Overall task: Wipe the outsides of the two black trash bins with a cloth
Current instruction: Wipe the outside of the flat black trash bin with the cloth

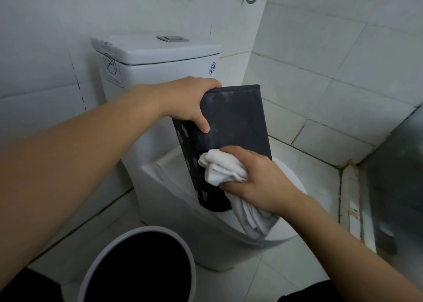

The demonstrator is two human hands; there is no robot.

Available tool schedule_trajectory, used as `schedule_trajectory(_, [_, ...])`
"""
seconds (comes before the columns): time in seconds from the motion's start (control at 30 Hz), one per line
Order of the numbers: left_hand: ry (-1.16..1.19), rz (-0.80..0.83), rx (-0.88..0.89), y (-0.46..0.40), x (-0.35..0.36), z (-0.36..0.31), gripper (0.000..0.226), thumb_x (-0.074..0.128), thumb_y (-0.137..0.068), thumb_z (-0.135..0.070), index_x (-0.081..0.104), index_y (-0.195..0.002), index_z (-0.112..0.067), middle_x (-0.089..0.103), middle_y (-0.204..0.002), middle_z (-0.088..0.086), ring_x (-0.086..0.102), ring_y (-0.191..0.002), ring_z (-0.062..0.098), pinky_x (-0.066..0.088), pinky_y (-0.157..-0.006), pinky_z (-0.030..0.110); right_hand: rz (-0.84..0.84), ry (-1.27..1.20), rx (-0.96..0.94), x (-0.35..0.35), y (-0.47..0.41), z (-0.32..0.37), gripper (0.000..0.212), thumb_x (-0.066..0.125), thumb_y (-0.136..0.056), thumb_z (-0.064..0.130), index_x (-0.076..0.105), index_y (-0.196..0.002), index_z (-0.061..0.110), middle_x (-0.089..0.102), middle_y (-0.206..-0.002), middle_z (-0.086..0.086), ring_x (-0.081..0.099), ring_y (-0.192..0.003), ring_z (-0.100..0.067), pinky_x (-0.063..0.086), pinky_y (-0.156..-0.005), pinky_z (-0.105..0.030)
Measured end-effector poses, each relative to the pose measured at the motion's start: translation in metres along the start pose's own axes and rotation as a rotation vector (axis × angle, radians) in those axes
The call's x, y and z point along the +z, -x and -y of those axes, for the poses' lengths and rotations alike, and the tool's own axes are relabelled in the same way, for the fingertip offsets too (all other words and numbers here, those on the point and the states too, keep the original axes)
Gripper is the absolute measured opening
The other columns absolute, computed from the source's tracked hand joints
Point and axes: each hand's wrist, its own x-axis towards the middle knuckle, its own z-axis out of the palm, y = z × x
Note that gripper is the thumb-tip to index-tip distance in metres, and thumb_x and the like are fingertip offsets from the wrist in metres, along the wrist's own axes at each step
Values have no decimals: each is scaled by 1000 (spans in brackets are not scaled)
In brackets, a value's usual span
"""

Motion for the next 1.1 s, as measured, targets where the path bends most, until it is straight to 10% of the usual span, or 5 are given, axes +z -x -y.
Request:
schedule_trajectory(0.83, [3, 5, 11, -1, -2, -3, 93, 92, -64, -27, 43, -143, -28, 56, -130, -6, 52, -109, 14, 44, -91, 29, 87, 108, -8, 4, 27, -16, 60, 55, -78, 59, 37, -134, 49, 57, -113, 16, 58, -95, -8, 45, -79, -19])
schedule_trajectory(1.1, [5, 8, 11, 1, -1, -5, 93, 92, -62, -27, 44, -141, -30, 57, -126, -8, 53, -108, 15, 43, -87, 27, -20, 44, 8, -1, 4, -9, 59, 60, -81, 56, 38, -134, 48, 58, -115, 11, 58, -97, -13, 50, -84, -34])
